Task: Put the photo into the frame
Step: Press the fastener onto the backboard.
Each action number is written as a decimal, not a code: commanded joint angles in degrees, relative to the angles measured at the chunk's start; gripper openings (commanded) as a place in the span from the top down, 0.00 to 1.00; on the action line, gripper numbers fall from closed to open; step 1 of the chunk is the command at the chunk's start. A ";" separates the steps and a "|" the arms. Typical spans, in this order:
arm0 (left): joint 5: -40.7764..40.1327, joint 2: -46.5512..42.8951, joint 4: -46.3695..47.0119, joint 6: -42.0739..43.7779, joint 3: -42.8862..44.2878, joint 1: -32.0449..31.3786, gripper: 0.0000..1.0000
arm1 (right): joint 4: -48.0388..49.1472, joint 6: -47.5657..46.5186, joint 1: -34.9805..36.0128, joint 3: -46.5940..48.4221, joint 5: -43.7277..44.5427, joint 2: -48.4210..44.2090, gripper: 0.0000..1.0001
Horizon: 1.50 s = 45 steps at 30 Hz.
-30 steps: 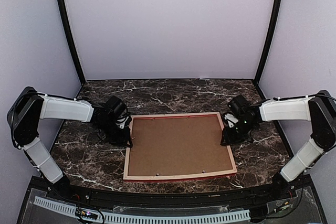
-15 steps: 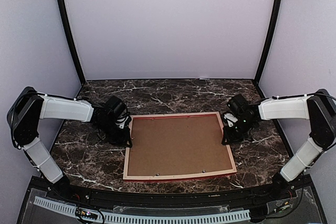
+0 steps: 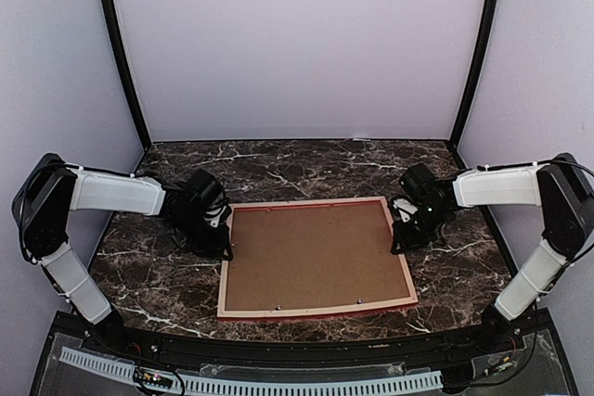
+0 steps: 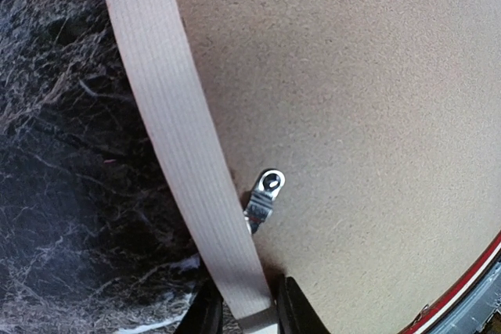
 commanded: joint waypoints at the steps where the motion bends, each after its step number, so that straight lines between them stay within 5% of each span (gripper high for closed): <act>1: -1.25 -0.33 -1.26 1.07 -0.46 -0.21 0.76 | 2.07 -3.55 0.18 2.36 -3.08 1.75 0.86; 5: -1.43 -0.66 -1.26 0.64 -0.60 -0.26 0.76 | 2.05 -3.23 0.16 2.89 -4.46 1.51 0.63; 8: -1.44 -0.70 -1.12 0.44 -0.63 -0.26 0.76 | 1.82 -3.01 0.17 2.83 -4.80 0.37 0.56; 15: -1.44 -0.27 -1.07 0.42 -0.42 -0.21 0.76 | 0.83 -3.49 0.18 2.56 -3.30 0.33 0.58; 27: -1.91 -0.14 -1.77 0.47 0.06 -0.21 0.76 | 0.51 -4.28 -0.08 3.55 -1.35 2.37 0.84; 29: -2.24 -0.35 -1.84 0.24 0.07 -0.22 0.76 | 0.58 -3.95 -0.21 3.68 -1.53 2.25 0.82; 35: -2.87 -2.04 -0.27 -2.47 -1.09 -0.21 0.73 | 0.62 -0.59 -0.26 2.32 -3.26 -0.88 0.53; 45: -3.82 -6.09 3.78 -6.33 -2.62 -0.24 0.57 | 0.90 10.66 -0.12 -5.80 -3.48 -8.97 0.45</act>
